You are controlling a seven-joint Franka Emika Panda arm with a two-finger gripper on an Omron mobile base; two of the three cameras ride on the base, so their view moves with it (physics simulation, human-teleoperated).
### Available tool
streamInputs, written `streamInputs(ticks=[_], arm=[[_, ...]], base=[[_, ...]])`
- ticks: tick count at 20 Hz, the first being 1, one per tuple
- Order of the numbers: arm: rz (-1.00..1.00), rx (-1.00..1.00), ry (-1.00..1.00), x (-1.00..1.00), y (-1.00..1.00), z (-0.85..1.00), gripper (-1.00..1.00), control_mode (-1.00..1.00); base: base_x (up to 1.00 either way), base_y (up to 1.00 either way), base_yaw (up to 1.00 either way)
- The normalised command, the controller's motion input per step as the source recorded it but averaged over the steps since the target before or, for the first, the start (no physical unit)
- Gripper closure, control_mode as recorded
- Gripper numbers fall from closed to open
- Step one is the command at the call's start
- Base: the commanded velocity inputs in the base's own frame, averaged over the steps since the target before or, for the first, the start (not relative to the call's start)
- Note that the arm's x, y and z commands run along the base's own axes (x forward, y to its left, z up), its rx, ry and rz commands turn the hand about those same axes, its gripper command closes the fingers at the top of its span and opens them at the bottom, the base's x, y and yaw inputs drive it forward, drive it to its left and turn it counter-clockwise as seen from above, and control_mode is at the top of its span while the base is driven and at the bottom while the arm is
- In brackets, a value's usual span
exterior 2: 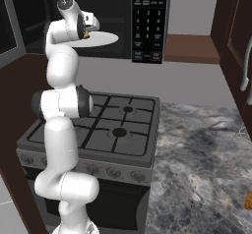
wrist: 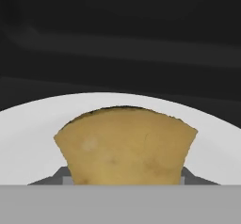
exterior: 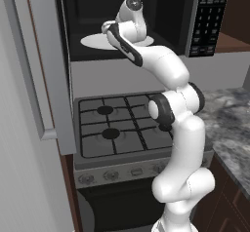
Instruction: Place the sponge inside the microwave to prepare for sanitizing.
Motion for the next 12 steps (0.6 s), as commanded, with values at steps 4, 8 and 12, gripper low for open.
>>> streamInputs(ticks=[4, 8, 12], arm=[[0.00, 0.00, 0.00, 0.18, 0.00, -0.44, 1.00, -1.00], [0.00, 0.00, 0.00, 0.00, 0.00, -0.43, 1.00, -1.00], [0.00, 0.00, 0.00, 0.00, 0.00, -0.14, 1.00, -1.00]], base=[[0.00, 0.00, 0.00], [0.00, 0.00, 0.00], [0.00, 0.00, 0.00]])
